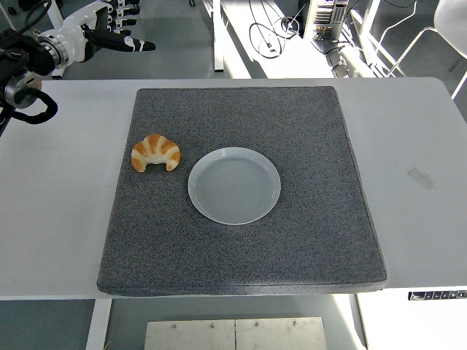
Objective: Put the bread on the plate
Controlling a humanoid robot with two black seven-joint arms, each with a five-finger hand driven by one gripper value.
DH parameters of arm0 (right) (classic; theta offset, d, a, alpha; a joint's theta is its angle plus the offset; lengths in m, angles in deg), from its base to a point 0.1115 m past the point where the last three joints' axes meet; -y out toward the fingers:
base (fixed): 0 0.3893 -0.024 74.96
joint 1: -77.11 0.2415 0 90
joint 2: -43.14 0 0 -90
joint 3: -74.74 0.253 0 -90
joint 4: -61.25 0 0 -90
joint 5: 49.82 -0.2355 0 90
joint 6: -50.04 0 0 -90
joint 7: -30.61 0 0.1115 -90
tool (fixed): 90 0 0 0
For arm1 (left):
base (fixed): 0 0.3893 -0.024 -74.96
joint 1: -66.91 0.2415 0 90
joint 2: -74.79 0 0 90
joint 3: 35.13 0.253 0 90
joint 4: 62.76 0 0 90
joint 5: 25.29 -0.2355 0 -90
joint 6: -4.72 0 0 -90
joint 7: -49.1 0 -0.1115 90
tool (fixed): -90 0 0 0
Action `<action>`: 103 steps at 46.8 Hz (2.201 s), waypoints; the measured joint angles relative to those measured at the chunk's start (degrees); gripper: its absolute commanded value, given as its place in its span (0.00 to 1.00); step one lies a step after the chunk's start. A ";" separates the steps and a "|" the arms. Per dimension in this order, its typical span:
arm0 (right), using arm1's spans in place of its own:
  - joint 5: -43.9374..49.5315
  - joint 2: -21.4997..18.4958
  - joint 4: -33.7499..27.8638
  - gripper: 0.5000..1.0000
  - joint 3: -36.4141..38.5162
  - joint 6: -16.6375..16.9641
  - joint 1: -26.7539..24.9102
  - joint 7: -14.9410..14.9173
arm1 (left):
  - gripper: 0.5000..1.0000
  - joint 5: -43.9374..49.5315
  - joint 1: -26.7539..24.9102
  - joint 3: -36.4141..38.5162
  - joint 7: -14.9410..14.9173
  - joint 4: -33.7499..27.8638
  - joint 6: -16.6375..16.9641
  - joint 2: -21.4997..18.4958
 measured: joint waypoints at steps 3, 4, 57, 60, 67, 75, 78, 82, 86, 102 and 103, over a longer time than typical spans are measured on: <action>-0.01 0.00 0.00 1.00 -0.01 0.00 0.02 0.00 | 0.95 -0.35 -0.43 1.15 -0.02 -0.79 0.48 -0.08; -0.01 0.00 0.00 1.00 0.00 0.00 0.03 0.00 | 0.95 -0.52 -0.61 1.63 -0.02 -1.01 0.66 -0.17; 0.02 0.00 -0.02 1.00 -0.01 0.00 0.04 0.00 | 0.95 -34.21 1.86 22.68 -0.06 -29.38 7.16 -12.65; 0.02 0.00 -0.02 1.00 -0.01 0.00 0.04 0.00 | 0.94 -35.08 1.91 22.87 -0.39 -29.42 7.15 -12.60; 0.02 0.00 -0.01 1.00 -0.01 0.00 0.07 0.00 | 0.94 -39.24 0.55 27.56 -0.60 -29.32 7.08 -12.66; 0.01 0.00 0.02 1.00 0.00 0.00 0.08 0.00 | 0.94 -38.80 1.15 28.10 -0.72 -29.25 8.96 -12.40; 0.01 0.00 0.02 1.00 0.00 0.00 0.09 0.00 | 0.94 -38.28 1.68 28.38 -0.86 -29.20 9.90 -11.94; 0.02 0.00 0.01 1.00 0.00 0.00 0.07 0.00 | 0.94 -37.89 1.92 28.39 -0.91 -29.19 10.21 -11.38; 0.02 0.00 0.03 1.00 0.00 0.00 0.03 0.00 | 0.94 -37.84 1.94 28.32 -0.92 -29.17 10.41 -11.26; 0.02 0.00 0.01 1.00 -0.01 0.00 0.05 0.00 | 0.94 -37.77 3.61 28.41 -0.73 -28.11 13.32 -9.43; 0.02 0.00 0.01 1.00 -0.01 0.00 0.05 0.00 | 0.94 -37.79 3.74 28.51 -0.74 -27.98 13.54 -9.32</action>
